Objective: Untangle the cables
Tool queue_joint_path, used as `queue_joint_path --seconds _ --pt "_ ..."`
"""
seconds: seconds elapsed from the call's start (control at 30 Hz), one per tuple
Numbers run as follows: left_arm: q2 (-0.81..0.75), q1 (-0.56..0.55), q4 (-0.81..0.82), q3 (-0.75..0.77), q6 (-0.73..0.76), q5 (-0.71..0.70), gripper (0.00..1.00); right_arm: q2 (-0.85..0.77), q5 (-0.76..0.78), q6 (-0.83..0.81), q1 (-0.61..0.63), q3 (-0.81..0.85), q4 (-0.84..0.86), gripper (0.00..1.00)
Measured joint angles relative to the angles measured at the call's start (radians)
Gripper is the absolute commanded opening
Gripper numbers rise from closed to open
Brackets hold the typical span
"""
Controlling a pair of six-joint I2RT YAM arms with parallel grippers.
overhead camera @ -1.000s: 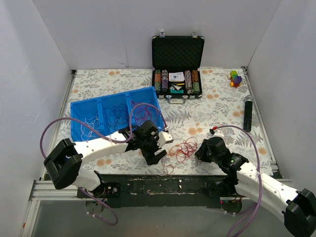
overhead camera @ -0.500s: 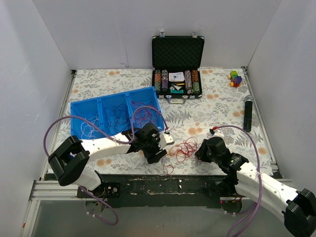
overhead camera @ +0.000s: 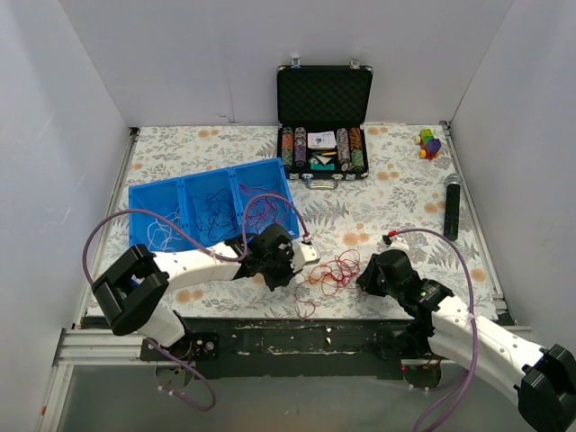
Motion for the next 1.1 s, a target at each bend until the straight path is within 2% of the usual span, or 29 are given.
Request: queue_joint_path --seconds 0.3,0.53,0.77,0.9,1.1 --pt "0.000 0.006 -0.052 0.050 0.024 -0.013 0.00 -0.008 0.006 0.000 0.000 0.000 -0.011 0.26" --pt "-0.056 0.039 -0.161 0.257 0.095 -0.057 0.00 -0.012 0.008 0.001 0.000 0.000 -0.018 0.26" --pt "-0.197 0.110 -0.209 0.531 0.147 -0.183 0.00 0.021 0.011 0.003 0.000 0.000 0.010 0.25" --pt "-0.294 0.166 -0.155 0.604 0.225 -0.306 0.00 0.037 0.010 0.008 0.000 -0.002 0.034 0.25" --pt "-0.387 0.174 -0.139 0.721 0.326 -0.427 0.00 0.050 0.005 0.021 0.000 -0.006 0.058 0.25"
